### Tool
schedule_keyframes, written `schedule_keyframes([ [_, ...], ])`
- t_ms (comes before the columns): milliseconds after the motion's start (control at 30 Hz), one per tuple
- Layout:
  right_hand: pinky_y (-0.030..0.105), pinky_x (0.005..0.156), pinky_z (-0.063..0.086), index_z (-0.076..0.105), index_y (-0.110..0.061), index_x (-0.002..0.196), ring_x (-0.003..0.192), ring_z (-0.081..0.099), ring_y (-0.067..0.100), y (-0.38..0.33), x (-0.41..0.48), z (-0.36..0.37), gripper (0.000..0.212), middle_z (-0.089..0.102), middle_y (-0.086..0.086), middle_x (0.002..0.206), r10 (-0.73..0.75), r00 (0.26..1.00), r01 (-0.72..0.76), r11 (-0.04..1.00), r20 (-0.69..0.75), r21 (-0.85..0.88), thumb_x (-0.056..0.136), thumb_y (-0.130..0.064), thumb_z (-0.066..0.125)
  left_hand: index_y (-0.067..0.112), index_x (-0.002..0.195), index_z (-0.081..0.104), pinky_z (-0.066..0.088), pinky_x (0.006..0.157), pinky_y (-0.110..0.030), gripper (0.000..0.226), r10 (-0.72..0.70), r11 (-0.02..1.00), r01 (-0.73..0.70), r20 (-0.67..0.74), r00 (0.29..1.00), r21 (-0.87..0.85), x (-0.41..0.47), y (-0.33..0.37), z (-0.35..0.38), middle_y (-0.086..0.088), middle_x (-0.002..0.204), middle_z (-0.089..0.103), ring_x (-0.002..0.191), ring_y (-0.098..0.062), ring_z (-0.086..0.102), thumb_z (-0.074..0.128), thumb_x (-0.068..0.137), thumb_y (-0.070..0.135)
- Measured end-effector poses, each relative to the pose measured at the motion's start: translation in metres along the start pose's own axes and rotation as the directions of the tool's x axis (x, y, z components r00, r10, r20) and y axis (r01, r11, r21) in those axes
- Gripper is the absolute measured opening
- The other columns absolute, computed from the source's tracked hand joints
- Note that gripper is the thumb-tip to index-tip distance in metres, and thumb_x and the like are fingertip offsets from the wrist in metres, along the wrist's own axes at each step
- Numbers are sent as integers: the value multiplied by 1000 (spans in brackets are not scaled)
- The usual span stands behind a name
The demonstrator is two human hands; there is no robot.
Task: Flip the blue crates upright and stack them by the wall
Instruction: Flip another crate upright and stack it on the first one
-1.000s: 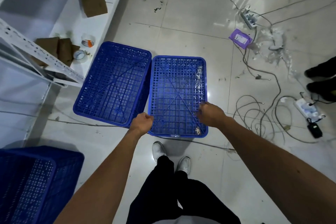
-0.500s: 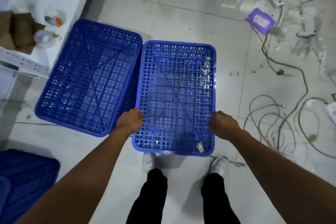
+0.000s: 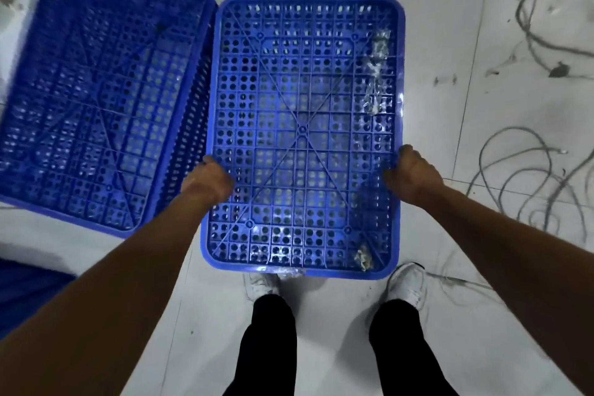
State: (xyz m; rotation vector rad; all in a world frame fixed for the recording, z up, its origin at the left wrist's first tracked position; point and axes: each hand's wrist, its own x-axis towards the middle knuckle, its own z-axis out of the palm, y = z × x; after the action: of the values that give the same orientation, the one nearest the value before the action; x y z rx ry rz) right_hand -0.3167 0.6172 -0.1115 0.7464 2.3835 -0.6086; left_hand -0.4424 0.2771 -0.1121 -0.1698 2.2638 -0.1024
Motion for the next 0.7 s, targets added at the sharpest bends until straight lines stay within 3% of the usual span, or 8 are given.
schedule_keyframes([
  [133, 41, 72, 42, 41, 9, 127, 100, 57, 45, -9, 11, 12, 47, 47, 27, 122, 16, 987, -19, 1000, -160, -20, 95, -22, 58, -2, 150, 25, 49, 76, -43, 60, 19, 999, -19, -7, 1000, -44, 16, -4, -3, -27, 131, 55, 108, -42, 60, 47, 100, 22],
  [200, 38, 69, 38, 43, 6, 124, 101, 55, 44, -14, 17, 16, 43, 47, 26, 121, 91, 962, -83, 996, -259, 43, 93, -19, 59, -5, 135, 43, 49, 72, -44, 42, 23, 999, -23, -3, 1000, -35, 18, -6, -5, -26, 117, 61, 103, -42, 63, 49, 100, 18],
  [267, 40, 74, 42, 43, 5, 124, 105, 56, 43, -16, 27, 20, 41, 48, 25, 123, 178, 959, -151, 979, -220, 136, 93, -18, 58, -4, 122, 53, 53, 77, -46, 30, 22, 999, -22, -2, 1000, -23, 23, -7, -8, -25, 111, 63, 103, -41, 63, 51, 99, 16],
  [400, 44, 87, 52, 50, 3, 120, 104, 61, 41, -11, 43, 21, 38, 59, 20, 120, 293, 953, -259, 920, -79, 296, 89, -17, 60, -2, 118, 54, 51, 71, -39, 28, 5, 1000, -6, -36, 999, -23, 29, -9, -9, -21, 103, 61, 98, -39, 64, 57, 96, 15],
  [533, 41, 82, 54, 56, 2, 113, 100, 63, 38, -2, 48, 19, 38, 63, 18, 113, 301, 951, -266, 909, -66, 321, 82, -18, 65, -3, 117, 54, 52, 64, -40, 30, -46, 984, 46, 3, 999, -170, 36, -13, -8, -23, 105, 64, 83, -35, 64, 59, 94, 15],
  [633, 37, 74, 52, 58, 1, 110, 95, 63, 37, 9, 45, 9, 35, 63, 16, 108, 322, 946, -289, 900, -50, 326, 80, -18, 64, -5, 97, 62, 61, 75, -51, 20, -52, 957, 67, 60, 997, -281, 35, -12, -1, -25, 90, 68, 78, -37, 69, 58, 93, 15],
  [700, 33, 66, 46, 59, 1, 104, 83, 61, 33, 20, 40, -3, 28, 62, 14, 99, 323, 944, -285, 903, -71, 322, 81, -15, 63, 0, 86, 58, 59, 75, -50, 17, -27, 954, 47, 70, 997, -298, 25, -6, 4, -20, 78, 62, 74, -36, 67, 58, 94, 15],
])
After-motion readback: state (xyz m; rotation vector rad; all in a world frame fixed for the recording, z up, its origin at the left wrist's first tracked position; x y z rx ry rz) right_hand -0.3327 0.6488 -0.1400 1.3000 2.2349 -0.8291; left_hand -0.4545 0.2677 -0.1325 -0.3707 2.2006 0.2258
